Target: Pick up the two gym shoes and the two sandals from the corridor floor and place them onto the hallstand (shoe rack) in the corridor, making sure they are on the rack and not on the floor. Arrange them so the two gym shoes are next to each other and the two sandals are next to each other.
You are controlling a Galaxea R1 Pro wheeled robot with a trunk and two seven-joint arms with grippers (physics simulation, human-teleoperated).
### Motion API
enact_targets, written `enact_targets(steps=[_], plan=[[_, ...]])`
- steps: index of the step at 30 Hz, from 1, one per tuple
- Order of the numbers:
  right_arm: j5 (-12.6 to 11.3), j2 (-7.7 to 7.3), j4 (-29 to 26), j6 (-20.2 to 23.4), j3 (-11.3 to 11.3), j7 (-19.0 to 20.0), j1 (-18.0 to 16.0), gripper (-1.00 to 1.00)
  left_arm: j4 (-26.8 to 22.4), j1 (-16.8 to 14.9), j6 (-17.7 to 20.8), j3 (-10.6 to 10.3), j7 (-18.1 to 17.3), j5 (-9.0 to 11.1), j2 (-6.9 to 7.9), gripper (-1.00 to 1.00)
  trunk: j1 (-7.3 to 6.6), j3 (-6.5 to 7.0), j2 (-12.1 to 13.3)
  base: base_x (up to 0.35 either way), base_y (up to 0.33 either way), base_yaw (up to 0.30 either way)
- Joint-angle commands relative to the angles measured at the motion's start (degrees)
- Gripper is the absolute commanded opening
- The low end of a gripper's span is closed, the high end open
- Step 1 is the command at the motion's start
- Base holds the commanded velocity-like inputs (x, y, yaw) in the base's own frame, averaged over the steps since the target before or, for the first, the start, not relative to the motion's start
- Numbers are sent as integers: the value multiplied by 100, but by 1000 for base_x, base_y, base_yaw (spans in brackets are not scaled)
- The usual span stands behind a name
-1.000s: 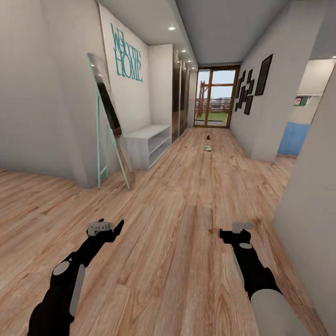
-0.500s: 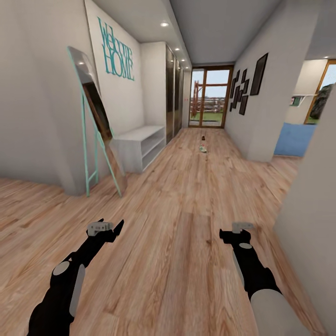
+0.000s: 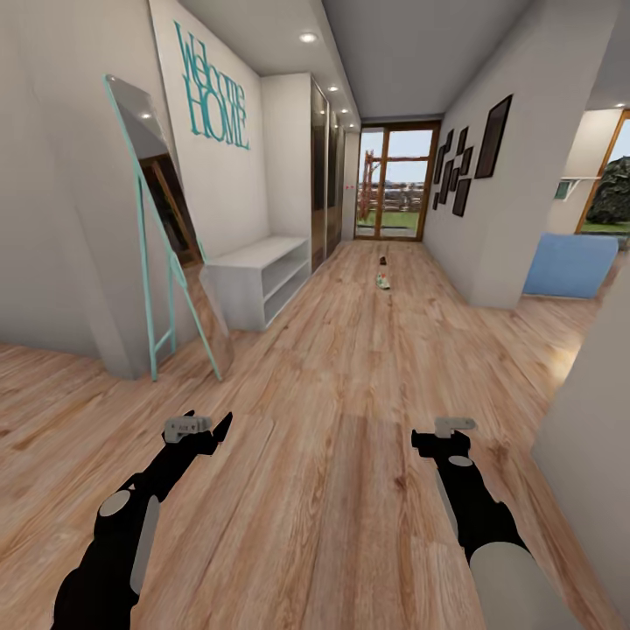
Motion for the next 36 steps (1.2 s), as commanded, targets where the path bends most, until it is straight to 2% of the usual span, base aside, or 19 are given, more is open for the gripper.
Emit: enact_targets(steps=[1, 8, 19, 36], plan=[[47, 4, -9, 29, -14, 4, -1, 100, -9, -5, 32, 22, -47, -32, -8, 100, 2, -6, -2, 349, 0, 0], [47, 4, -9, 30, -14, 6, -4, 100, -9, -5, 32, 22, -47, -32, -8, 100, 2, -6, -2, 349, 0, -19], [47, 6, -9, 30, -14, 6, -5, 100, -2, -5, 30, 22, -47, -32, -9, 100, 2, -6, -2, 349, 0, -176], [47, 6, -9, 30, -14, -1, -4, 100, -1, -5, 25, 22, -47, -32, -12, 100, 2, -6, -2, 349, 0, -8]])
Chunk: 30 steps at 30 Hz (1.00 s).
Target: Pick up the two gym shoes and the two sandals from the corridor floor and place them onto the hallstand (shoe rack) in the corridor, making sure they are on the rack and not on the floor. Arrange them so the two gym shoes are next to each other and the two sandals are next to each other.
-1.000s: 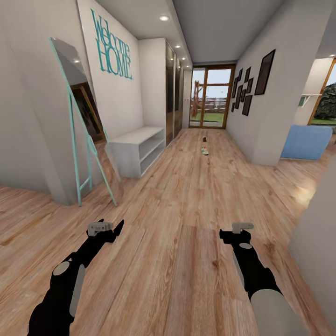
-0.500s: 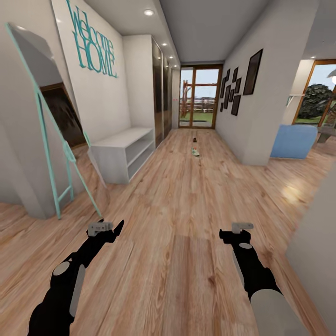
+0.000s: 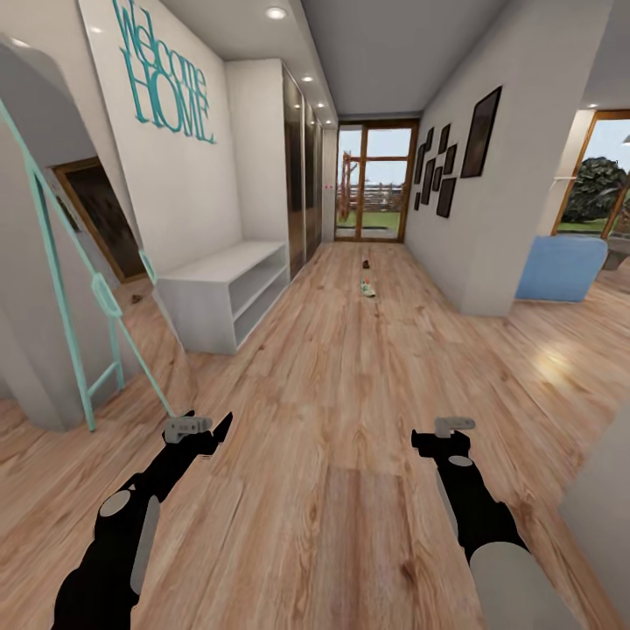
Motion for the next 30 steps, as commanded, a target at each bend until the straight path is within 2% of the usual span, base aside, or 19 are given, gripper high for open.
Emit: enact_targets(steps=[1, 19, 30], plan=[[47, 6, -9, 29, -14, 3, -3, 100, -9, -5, 32, 22, -47, -32, -8, 100, 2, -6, -2, 349, 0, 0], [47, 5, -9, 29, -19, 8, -3, 100, -9, -5, 31, 22, -47, -32, -8, 100, 2, -6, -2, 349, 0, -2], [47, 6, -9, 29, -23, 3, -4, 100, -9, -5, 37, 22, -47, -32, -9, 100, 2, -6, -2, 349, 0, -161]])
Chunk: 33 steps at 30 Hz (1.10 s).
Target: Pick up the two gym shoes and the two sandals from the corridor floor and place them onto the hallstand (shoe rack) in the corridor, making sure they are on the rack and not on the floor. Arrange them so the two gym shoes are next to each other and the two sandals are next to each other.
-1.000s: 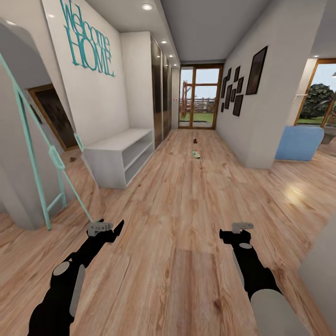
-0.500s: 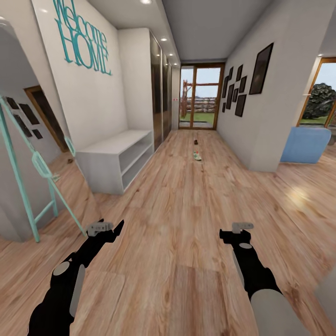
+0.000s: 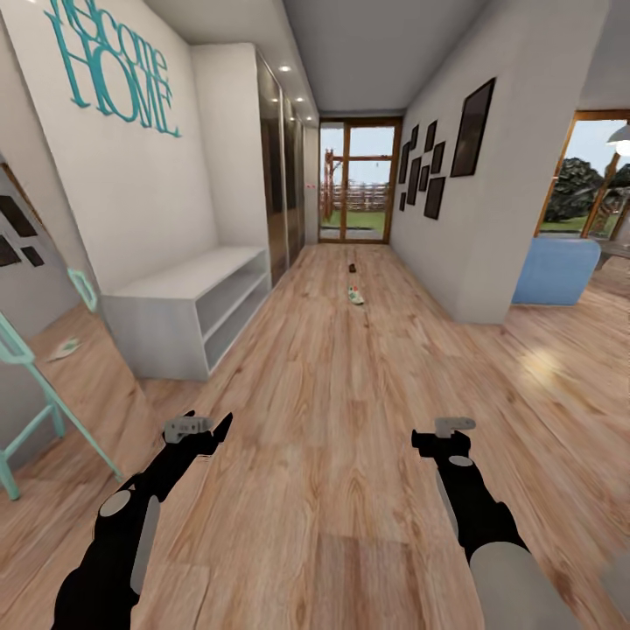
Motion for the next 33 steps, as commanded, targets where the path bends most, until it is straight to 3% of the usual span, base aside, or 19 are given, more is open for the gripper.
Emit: enact_targets(steps=[1, 33], plan=[[47, 6, -8, 29, -14, 3, -3, 100, -10, -5, 33, 22, -47, -32, -8, 100, 2, -6, -2, 349, 0, -42], [47, -2, -8, 29, -14, 5, -2, 100, -10, -5, 29, 22, -47, -32, -8, 100, 2, -6, -2, 349, 0, -3]])
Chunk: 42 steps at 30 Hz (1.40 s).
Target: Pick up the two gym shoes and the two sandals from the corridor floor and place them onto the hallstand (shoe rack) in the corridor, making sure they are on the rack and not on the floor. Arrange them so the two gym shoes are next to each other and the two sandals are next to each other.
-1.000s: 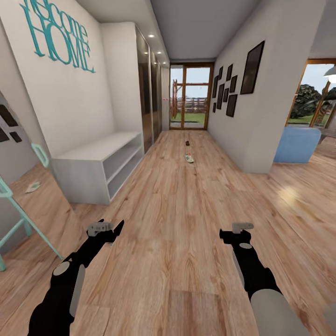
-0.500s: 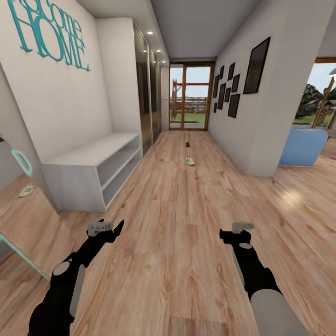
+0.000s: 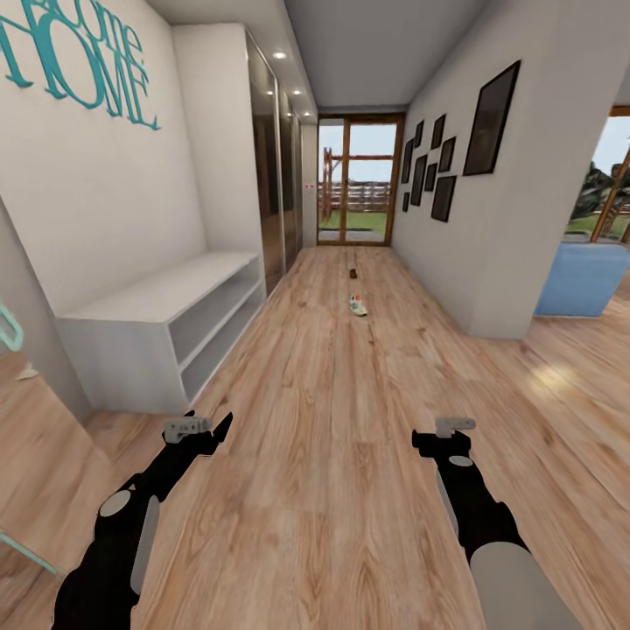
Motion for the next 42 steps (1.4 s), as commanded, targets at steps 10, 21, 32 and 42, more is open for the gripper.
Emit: enact_targets(steps=[10, 21, 32, 42], plan=[[47, 14, -9, 29, -12, 1, -2, 100, -7, -5, 31, 22, -47, -32, -8, 100, 2, -6, -2, 349, 0, 0], [47, 14, -9, 29, -5, -1, -3, 100, -6, -5, 30, 22, -47, -32, -8, 100, 2, -6, -2, 349, 0, 0], [47, 14, -9, 29, -4, 0, -1, 100, -3, -5, 30, 22, -47, -32, -8, 100, 2, -6, -2, 349, 0, 0], [47, 11, -9, 42, -18, 0, -4, 100, -1, -5, 31, 22, -47, -30, -8, 100, 2, -6, -2, 349, 0, 0]])
